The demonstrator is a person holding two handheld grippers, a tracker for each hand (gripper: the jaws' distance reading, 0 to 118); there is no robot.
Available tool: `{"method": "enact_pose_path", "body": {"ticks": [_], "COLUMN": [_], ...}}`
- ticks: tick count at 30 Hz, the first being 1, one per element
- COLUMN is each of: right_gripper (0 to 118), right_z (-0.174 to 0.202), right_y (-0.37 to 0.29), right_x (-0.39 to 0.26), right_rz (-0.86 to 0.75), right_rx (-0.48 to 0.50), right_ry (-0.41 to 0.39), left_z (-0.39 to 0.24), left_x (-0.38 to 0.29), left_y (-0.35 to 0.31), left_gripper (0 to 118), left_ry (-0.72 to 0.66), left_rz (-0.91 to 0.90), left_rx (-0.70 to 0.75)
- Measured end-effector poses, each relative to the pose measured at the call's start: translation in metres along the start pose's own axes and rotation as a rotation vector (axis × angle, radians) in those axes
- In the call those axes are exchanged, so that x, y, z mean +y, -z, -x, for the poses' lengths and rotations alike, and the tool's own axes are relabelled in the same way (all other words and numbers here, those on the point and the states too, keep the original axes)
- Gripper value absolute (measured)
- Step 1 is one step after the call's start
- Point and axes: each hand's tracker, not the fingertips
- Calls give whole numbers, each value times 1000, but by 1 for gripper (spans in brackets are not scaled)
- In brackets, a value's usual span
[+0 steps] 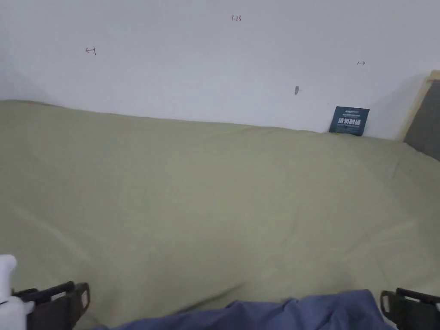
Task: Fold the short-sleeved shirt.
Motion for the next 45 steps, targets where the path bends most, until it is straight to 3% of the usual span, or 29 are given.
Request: {"method": "enact_pose_path", "body": {"ticks": [1, 2, 8, 11, 15, 18, 26, 29, 32, 33, 34, 35, 36, 37, 40, 45], "right_gripper": [7, 3, 2, 2, 2, 2, 2, 2, 2, 2, 2, 2, 2, 2, 2, 2], "right_z": [20, 37, 111, 141, 156, 158, 152, 140, 119, 110, 103, 97, 91, 85, 73, 62], "right_y": [2, 4, 17, 21, 21, 19, 17, 9, -4, -7, -10, -12, -13, -14, -15, -11], "right_x": [-1, -4, -48, -86, -127, -138, -120, -105, -86, -79, -72, -66, -60, -54, -41, -33], "right_rz": [-17, -21, -57, -55, 26, 52, 27, -2, -54, -78, -92, -98, -103, -113, -113, -116], "right_rx": [-1, -9, 20, 16, 79, 84, 95, 106, 108, 117, 118, 119, 127, 151, 185, 201], "right_ry": [-48, -59, -43, -97, -73, -109, -83, -62, -28, -9, 1, 6, 16, 37, 83, 107], "left_z": [-19, -36, -112, -132, -140, -144, -136, -105, -49, -24, 3, 27, 51, 71, 100, 101], "left_x": [-3, -8, -55, -86, -121, -134, -127, -108, -80, -71, -59, -52, -46, -42, -41, -48], "left_y": [6, 11, 36, 38, 31, 25, 23, 13, 5, 5, 9, 12, 18, 28, 53, 94], "left_gripper": [13, 0, 0, 0, 0, 0, 0, 0, 0, 9, 26, 74, 108, 118, 118, 117], "left_ry": [33, 60, 139, 162, 135, 161, 150, 115, 83, 42, -24, -82, -154, -201, -186, -341], "left_rz": [-5, -9, 27, 69, 112, 138, 109, 71, 5, 17, 37, 83, 144, 206, 332, 363], "left_rx": [1, -6, 8, 31, -16, -23, -20, 4, 115, 123, 100, 71, 36, 36, 53, -47]}}
